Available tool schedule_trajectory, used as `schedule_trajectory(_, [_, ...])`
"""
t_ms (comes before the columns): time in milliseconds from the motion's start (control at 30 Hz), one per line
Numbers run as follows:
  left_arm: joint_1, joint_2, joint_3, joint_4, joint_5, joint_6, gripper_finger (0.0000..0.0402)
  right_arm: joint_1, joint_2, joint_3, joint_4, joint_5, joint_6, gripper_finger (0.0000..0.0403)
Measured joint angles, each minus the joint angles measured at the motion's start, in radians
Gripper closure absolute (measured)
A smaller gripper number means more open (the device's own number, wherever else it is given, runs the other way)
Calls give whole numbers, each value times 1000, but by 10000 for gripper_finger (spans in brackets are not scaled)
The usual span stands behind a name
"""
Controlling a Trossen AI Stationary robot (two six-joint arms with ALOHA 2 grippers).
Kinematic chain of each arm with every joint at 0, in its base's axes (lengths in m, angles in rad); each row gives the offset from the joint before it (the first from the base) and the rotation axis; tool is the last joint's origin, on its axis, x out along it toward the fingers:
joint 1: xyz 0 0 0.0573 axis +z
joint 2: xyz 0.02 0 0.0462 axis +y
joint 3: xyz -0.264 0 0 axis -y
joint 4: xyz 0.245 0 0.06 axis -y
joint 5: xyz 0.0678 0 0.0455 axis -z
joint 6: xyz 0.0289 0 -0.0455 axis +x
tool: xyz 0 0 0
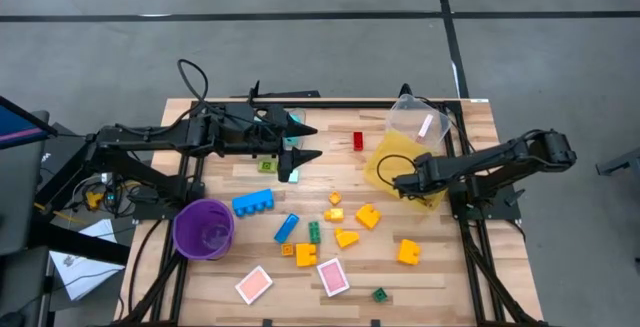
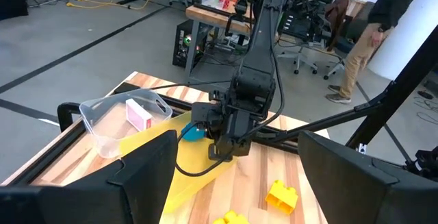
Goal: Pick & Place Toys
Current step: Put the blue game piece into the yellow bin
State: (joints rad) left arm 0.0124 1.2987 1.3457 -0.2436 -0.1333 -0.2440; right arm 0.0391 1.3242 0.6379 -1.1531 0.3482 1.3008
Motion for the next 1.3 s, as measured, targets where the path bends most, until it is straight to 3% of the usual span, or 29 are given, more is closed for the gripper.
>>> schedule_trajectory(267, [0,0,0,0,0,0,105,-22,-101,4,4,8,26,403])
schedule_trajectory(533, [0,0,0,0,0,0,105,-102,-51,-4,13,19,13,403])
schedule_trajectory(1300, [0,0,0,-2,0,0,105,-158,-41,-5,-43,51,35,403])
